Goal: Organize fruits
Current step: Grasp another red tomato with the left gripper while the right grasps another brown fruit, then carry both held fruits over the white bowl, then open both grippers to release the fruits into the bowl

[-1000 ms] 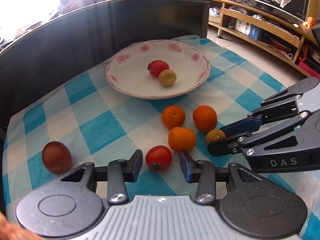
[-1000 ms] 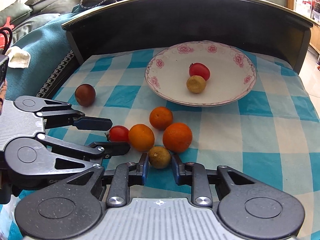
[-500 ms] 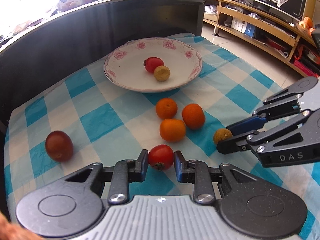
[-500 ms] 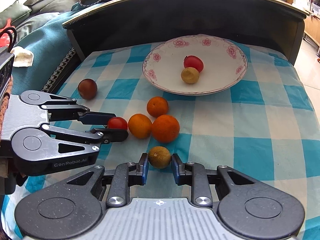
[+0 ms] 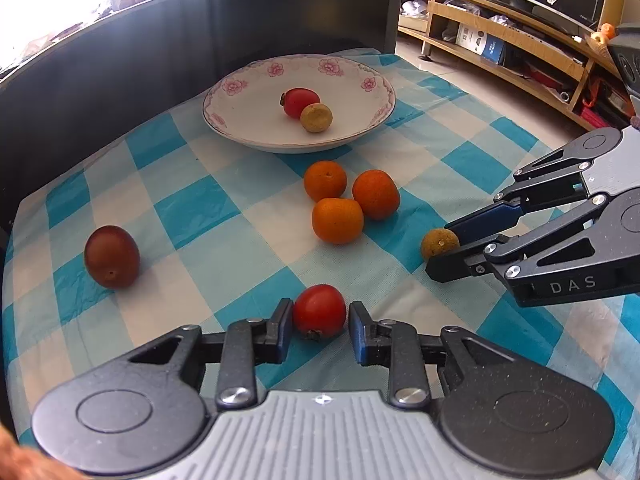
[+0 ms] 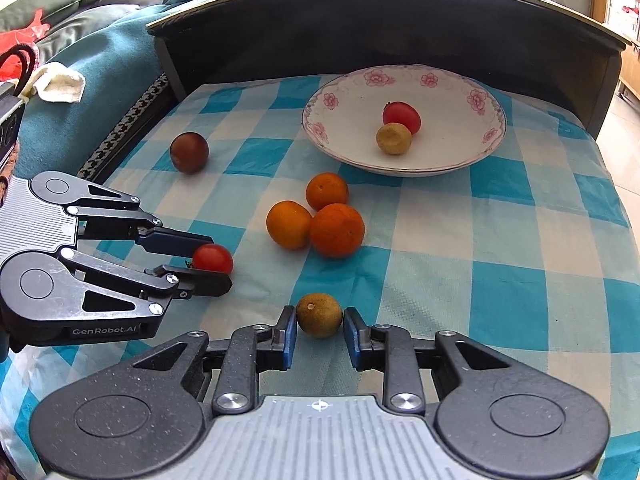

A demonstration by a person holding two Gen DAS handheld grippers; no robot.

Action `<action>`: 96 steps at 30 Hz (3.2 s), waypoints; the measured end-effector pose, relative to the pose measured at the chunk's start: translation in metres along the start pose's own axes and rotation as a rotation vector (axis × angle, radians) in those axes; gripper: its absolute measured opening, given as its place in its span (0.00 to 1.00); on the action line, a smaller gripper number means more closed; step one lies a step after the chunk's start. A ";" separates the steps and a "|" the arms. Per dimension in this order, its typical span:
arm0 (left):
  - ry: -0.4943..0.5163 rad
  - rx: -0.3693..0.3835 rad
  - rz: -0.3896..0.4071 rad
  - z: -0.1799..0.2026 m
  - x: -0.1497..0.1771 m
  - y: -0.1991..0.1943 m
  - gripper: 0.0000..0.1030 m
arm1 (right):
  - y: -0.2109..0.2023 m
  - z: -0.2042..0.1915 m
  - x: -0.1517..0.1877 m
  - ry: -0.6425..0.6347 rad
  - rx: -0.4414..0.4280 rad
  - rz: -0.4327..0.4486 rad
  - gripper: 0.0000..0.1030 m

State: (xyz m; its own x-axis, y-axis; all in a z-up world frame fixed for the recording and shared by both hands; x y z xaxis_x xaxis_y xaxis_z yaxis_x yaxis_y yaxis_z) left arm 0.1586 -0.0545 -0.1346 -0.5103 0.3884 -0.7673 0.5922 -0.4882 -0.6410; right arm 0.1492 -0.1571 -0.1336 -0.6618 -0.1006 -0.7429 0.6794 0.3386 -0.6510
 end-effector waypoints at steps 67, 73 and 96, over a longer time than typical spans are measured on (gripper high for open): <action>-0.053 -0.127 0.177 -0.024 -0.107 0.049 0.35 | 0.023 0.053 -0.095 0.069 0.124 0.196 0.18; -0.055 -0.133 0.181 -0.026 -0.107 0.057 0.35 | 0.035 0.059 -0.096 0.056 0.136 0.193 0.18; -0.071 -0.149 0.199 -0.032 -0.110 0.059 0.37 | 0.045 0.069 -0.096 0.072 0.146 0.186 0.20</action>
State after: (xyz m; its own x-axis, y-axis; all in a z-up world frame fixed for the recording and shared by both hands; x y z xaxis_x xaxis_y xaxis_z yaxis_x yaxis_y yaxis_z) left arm 0.2695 -0.1014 -0.0889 -0.4140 0.2378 -0.8787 0.7682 -0.4265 -0.4774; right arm 0.2652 -0.1968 -0.1024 -0.5383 0.0196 -0.8425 0.8267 0.2062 -0.5235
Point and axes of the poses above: each gripper's, at about its wrist camera, not at the fingertips, and y roughly the way its jaws point, z to its right, x to its underside, the point moved 10 cm from there along y, roughly the way its jaws point, and after that the axes turned 13 degrees about z, right-handed, at the moved point
